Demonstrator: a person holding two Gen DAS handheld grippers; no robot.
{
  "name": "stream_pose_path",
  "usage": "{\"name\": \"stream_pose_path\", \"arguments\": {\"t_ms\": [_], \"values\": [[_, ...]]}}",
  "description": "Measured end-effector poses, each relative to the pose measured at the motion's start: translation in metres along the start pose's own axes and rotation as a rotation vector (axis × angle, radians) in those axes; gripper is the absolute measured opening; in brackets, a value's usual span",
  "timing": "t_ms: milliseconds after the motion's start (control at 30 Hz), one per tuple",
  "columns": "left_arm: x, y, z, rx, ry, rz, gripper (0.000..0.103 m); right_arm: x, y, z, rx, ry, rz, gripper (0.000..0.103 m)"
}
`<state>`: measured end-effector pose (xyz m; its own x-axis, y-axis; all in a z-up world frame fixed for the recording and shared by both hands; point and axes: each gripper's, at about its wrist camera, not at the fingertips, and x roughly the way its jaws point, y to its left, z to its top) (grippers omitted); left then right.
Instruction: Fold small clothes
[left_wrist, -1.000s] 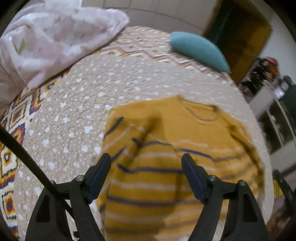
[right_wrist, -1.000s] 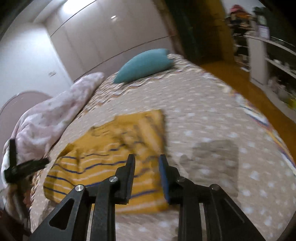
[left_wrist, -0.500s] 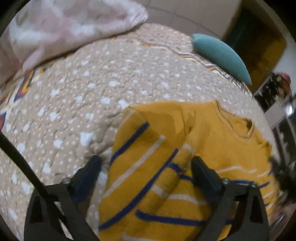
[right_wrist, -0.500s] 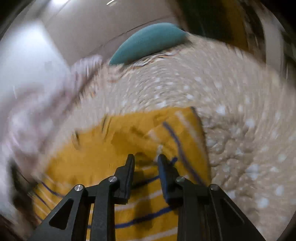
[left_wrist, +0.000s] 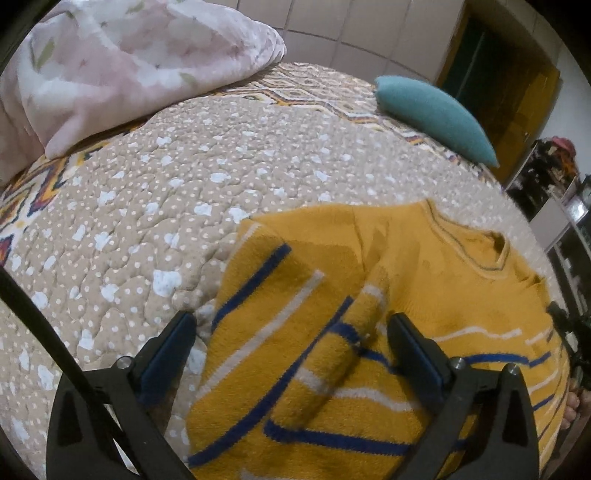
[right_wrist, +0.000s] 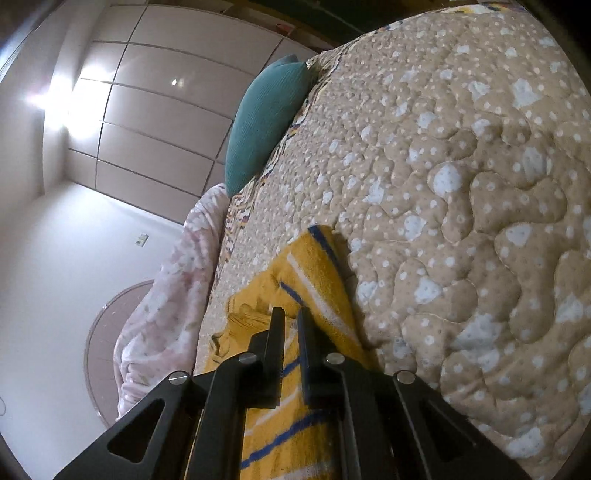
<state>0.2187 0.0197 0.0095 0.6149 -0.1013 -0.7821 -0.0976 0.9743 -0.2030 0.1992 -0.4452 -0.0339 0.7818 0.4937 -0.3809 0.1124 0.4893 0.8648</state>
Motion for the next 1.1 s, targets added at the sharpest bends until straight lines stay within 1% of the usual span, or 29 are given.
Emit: {"name": "stream_pose_path", "arguments": {"t_ms": [100, 133, 167, 200, 233, 267, 300, 333, 400, 500, 567, 600, 667, 700, 767, 800, 833, 900, 967, 1033, 1100], "values": [[-0.001, -0.011, 0.008, 0.046, 0.085, 0.067, 0.103, 0.001, 0.0, 0.0, 0.007, 0.015, -0.01, 0.004], [-0.008, -0.013, 0.011, 0.033, 0.103, 0.073, 0.101, 0.002, 0.002, 0.001, 0.002, 0.038, -0.023, 0.004], [-0.018, -0.012, 0.012, 0.005, 0.095, 0.046, 0.1, 0.005, 0.005, 0.004, -0.011, 0.084, -0.056, 0.004], [-0.033, -0.011, 0.012, -0.033, 0.075, -0.003, 0.1, 0.002, 0.013, 0.007, -0.027, 0.125, -0.102, 0.005], [-0.051, -0.01, 0.01, -0.072, 0.053, -0.06, 0.1, -0.01, 0.027, 0.008, -0.066, 0.129, -0.148, 0.01], [-0.065, -0.01, 0.006, -0.092, 0.043, -0.098, 0.1, -0.021, 0.037, 0.005, -0.102, 0.103, -0.166, 0.03], [-0.078, -0.011, 0.002, -0.099, 0.04, -0.127, 0.1, -0.037, 0.048, 0.0, -0.148, 0.064, -0.185, 0.045], [-0.092, -0.012, -0.005, -0.097, 0.037, -0.146, 0.1, -0.054, 0.057, -0.007, -0.182, 0.031, -0.195, 0.067], [-0.114, -0.011, -0.021, -0.081, 0.035, -0.152, 0.1, -0.088, 0.065, -0.028, -0.21, 0.0, -0.204, 0.068], [-0.147, -0.006, -0.058, -0.044, 0.012, -0.117, 0.1, -0.125, 0.066, -0.065, -0.249, -0.005, -0.221, 0.068], [-0.159, -0.001, -0.08, -0.019, -0.007, -0.07, 0.1, -0.148, 0.069, -0.097, -0.316, -0.025, -0.282, 0.068], [-0.165, 0.003, -0.092, -0.013, -0.014, -0.037, 0.1, -0.158, 0.069, -0.115, -0.355, -0.041, -0.333, 0.068], [-0.165, 0.011, -0.114, -0.014, -0.014, 0.02, 0.1, -0.169, 0.064, -0.138, -0.394, -0.051, -0.408, 0.069], [-0.161, 0.015, -0.122, -0.014, -0.002, 0.038, 0.1, -0.171, 0.061, -0.146, -0.412, -0.052, -0.437, 0.069], [-0.146, 0.02, -0.135, -0.024, 0.056, 0.073, 0.1, -0.164, 0.055, -0.159, -0.479, -0.044, -0.525, 0.069], [-0.137, 0.023, -0.141, -0.044, 0.086, 0.078, 0.1, -0.162, 0.05, -0.161, -0.498, -0.035, -0.557, 0.068], [-0.133, 0.025, -0.144, -0.057, 0.092, 0.081, 0.1, -0.158, 0.046, -0.165, -0.516, -0.034, -0.577, 0.069], [-0.129, 0.022, -0.148, -0.042, 0.074, 0.113, 0.102, -0.155, 0.045, -0.174, -0.564, -0.069, -0.593, 0.077], [-0.124, 0.01, -0.155, 0.023, 0.06, 0.175, 0.103, -0.147, 0.047, -0.18, -0.606, -0.079, -0.623, 0.085], [-0.122, -0.002, -0.165, 0.081, 0.017, 0.237, 0.103, -0.139, 0.051, -0.188, -0.666, -0.079, -0.673, 0.086], [-0.124, 0.0, -0.168, 0.062, -0.012, 0.239, 0.103, -0.137, 0.052, -0.19, -0.683, -0.077, -0.688, 0.087]]}}
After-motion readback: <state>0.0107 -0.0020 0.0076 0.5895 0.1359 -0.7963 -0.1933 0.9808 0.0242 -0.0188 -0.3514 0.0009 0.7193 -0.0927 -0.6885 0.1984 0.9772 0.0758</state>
